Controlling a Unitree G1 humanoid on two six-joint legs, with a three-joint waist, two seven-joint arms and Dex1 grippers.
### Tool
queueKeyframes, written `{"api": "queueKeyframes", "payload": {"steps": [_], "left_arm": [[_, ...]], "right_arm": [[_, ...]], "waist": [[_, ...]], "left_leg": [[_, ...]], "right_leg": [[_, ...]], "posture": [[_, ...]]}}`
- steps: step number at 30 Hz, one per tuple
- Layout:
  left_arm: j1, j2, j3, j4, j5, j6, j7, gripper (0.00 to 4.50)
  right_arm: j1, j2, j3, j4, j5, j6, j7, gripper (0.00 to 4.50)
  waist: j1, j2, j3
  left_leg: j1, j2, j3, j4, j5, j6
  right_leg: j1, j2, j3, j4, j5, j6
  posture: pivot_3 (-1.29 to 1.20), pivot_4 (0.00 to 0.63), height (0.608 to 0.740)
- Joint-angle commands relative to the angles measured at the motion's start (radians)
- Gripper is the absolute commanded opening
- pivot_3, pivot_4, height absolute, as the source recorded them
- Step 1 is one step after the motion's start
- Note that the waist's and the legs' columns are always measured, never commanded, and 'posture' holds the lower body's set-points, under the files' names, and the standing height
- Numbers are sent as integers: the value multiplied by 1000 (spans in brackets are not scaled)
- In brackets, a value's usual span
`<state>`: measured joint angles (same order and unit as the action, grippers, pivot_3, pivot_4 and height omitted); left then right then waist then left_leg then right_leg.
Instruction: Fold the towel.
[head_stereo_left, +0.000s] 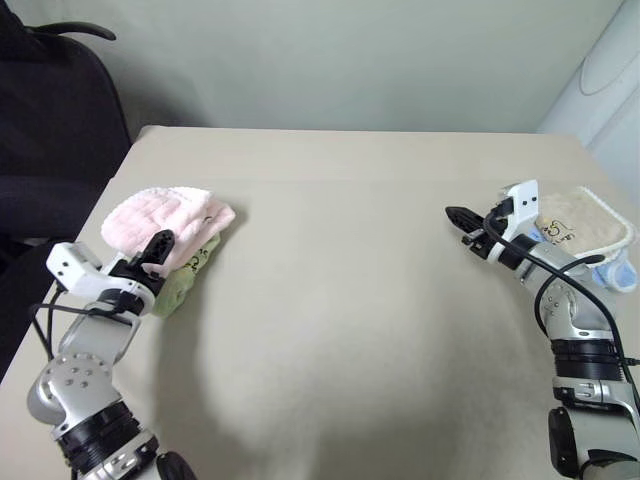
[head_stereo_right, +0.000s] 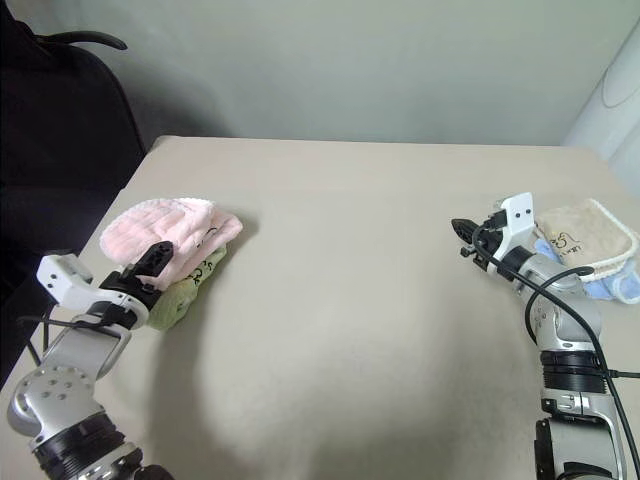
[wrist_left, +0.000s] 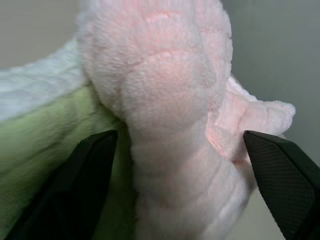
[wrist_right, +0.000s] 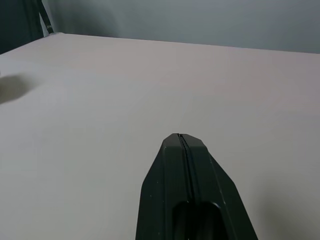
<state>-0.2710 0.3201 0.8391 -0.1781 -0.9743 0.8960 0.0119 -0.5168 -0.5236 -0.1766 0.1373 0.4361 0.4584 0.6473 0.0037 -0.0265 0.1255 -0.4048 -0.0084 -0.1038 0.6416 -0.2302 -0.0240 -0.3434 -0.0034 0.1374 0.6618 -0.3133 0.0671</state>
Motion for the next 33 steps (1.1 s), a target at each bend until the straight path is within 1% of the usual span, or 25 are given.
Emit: {"api": "queueKeyframes", "payload": {"steps": [1, 7, 9, 11, 13, 15, 17, 18, 19, 20, 23, 24, 27, 30, 33], "left_arm": [[67, 40, 57, -107, -91, -28, -21, 4464], [119, 92, 177, -142, -249, -138, -68, 4464], [135, 143, 193, -153, -283, -153, -98, 4464], [170, 205, 167, -185, -277, -147, -151, 4464], [208, 277, 77, -251, -226, -135, -217, 4464], [220, 333, -42, -316, -164, -140, -265, 4464], [196, 393, -240, -366, -43, -162, -326, 4464], [165, 415, -368, -377, 41, -180, -355, 4464], [137, 427, -465, -376, 102, -195, -377, 4464], [108, 423, -537, -356, 150, -215, -396, 4464], [17, 341, -764, -231, 338, -321, -435, 4464], [-4, 317, -814, -187, 393, -354, -440, 4464], [-49, 249, -884, -84, 475, -402, -456, 4464], [-76, 205, -892, -30, 502, -415, -473, 4464], [-80, 190, -885, -5, 524, -424, -499, 4464]], "right_arm": [[12, -9, -18, -42, 4, -13, 7, 0], [27, -11, -19, -53, 5, -5, 3, 0], [21, -15, -20, -47, 6, -2, 5, 0], [17, -22, -22, -43, 7, 1, 11, 0], [21, -40, -32, -44, 20, 13, 30, 0], [33, -60, -41, -54, 39, 30, 59, 0], [55, -81, -46, -75, 51, 38, 86, 0], [66, -92, -50, -80, 51, 34, 97, 0], [74, -100, -53, -82, 51, 31, 104, 0], [78, -103, -51, -83, 47, 26, 104, 0], [125, -124, -61, -79, 17, -16, 105, 0], [144, -128, -69, -85, 16, -22, 101, 0], [209, -139, -107, -123, 19, -29, 83, 0], [268, -138, -143, -164, 27, -23, 64, 0], [304, -127, -150, -193, 25, -25, 50, 0]], "waist": [[0, 0, 0], [0, 0, 0], [0, 0, 0], [0, 0, 0], [1, 0, 0], [8, 0, 0], [12, 0, 0], [16, 0, 0], [19, 0, 0], [19, 0, 0], [13, 0, 0], [10, 0, 0], [5, 0, 0], [2, 0, 0], [0, 0, 0]], "left_leg": [[0, 0, 0, 0, 0, 0], [0, 1, -1, -1, 0, -1], [0, 1, -1, -2, 1, -1], [0, 1, -1, -2, 1, -1], [0, 1, -1, -3, 1, -2], [1, 1, -3, -3, 1, -2], [3, 0, -4, -2, 1, -2], [3, 0, -4, -2, 1, -2], [3, 0, -5, -2, 1, -2], [3, 0, -5, -2, 1, -2], [0, 0, -3, -3, 0, -3], [0, 1, -3, -3, 0, -4], [-6, 2, -3, -4, 1, -5], [-10, 2, -3, -3, 2, -5], [-10, 2, -3, -3, 2, -5]], "right_leg": [[0, 0, 0, 0, 0, 0], [0, 1, 0, 0, -1, -1], [0, 1, 0, 0, -1, -2], [0, 1, 0, 0, -1, -2], [-1, 2, 0, 0, -1, -2], [-2, 2, 0, -1, -1, -2], [-1, 1, -1, -1, -1, -3], [-1, 1, -1, -1, -1, -3], [-1, 1, -2, -1, -1, -3], [0, 1, -2, -1, -1, -3], [0, 1, -2, 0, 0, -5], [0, 1, -2, 0, 0, -5], [-6, 1, -2, 1, 0, -5], [-10, 1, -2, 2, 0, -5], [-10, 1, -2, 2, 0, -5]], "posture": [[0, 150, 740], [0, 150, 740], [0, 150, 740], [0, 150, 740], [0, 150, 740], [0, 150, 740], [0, 150, 740], [0, 150, 740], [0, 150, 740], [0, 150, 740], [0, 150, 740], [0, 150, 740], [0, 150, 740], [0, 150, 740], [0, 150, 740]]}}
